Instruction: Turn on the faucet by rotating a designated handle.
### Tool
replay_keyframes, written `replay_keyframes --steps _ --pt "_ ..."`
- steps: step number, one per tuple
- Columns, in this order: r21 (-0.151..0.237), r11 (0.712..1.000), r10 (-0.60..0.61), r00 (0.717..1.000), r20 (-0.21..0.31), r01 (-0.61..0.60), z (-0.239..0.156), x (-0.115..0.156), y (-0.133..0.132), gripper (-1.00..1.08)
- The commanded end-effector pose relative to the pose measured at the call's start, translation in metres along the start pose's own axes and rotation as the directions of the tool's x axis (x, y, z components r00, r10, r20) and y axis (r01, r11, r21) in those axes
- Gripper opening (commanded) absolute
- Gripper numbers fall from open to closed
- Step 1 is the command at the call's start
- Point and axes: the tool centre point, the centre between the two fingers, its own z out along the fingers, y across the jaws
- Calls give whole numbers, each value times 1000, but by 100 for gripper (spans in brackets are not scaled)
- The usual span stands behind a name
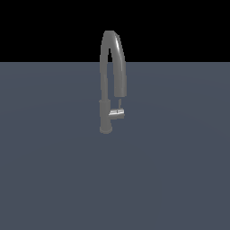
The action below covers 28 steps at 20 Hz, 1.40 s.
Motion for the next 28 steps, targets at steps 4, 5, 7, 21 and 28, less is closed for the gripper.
replay_keyframes --steps 4,5,7,21,28 --pt "2 1000 2 1000 3 -2 0 1 0 -100" --pt "4 1000 4 1000 5 -4 0 2 0 -100" --pt "9 1000 9 1000 12 -9 0 5 -1 -100" --pt "101 988 99 986 137 -113 7 54 -5 -100" --pt "164 966 160 957 241 -202 16 93 -5 -100"
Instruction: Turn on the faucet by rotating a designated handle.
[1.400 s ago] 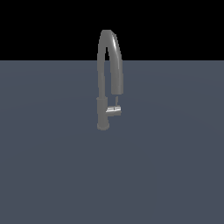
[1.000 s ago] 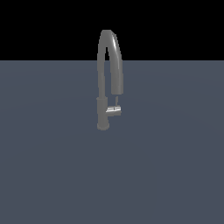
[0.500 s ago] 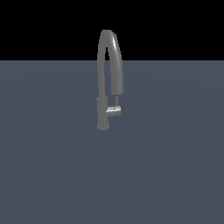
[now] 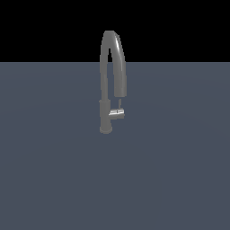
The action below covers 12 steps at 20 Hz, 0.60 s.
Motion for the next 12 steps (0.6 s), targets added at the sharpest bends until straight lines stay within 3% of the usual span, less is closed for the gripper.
replay_keyframes --steps 1,12 --pt "29 999 28 999 36 -29 1 15 -2 -100" --pt "144 975 138 969 205 -170 11 80 -5 -100"
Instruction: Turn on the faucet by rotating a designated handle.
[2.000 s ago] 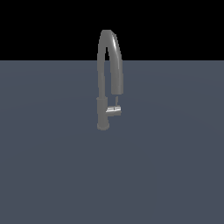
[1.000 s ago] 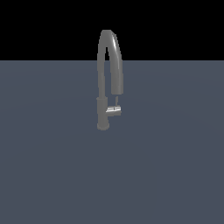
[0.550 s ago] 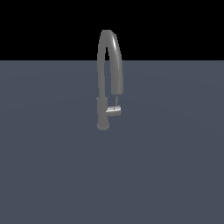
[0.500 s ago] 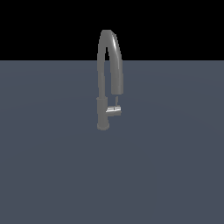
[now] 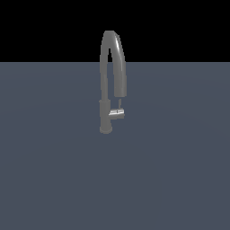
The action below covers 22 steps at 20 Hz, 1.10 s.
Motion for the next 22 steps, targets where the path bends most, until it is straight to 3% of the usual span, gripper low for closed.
replay_keyframes --steps 1,12,22 --pt "31 999 29 999 38 -30 1 15 -2 -100" --pt "152 972 142 966 216 -177 12 83 -5 -100" --pt "240 914 218 894 391 -327 32 145 -1 -100"
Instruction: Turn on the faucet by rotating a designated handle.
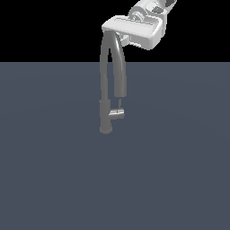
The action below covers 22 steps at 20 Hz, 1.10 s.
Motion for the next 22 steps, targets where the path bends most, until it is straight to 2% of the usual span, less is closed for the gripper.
replay_keyframes --steps 1,6,11,17,22 --pt "34 999 31 999 43 -33 1 17 -2 -100" --pt "100 989 92 987 133 -105 4 51 -4 -100" --pt "161 969 147 962 230 -186 11 86 -4 -100" --pt "226 928 204 912 355 -296 25 130 -2 -100" --pt "264 886 237 861 449 -382 39 162 1 -100"
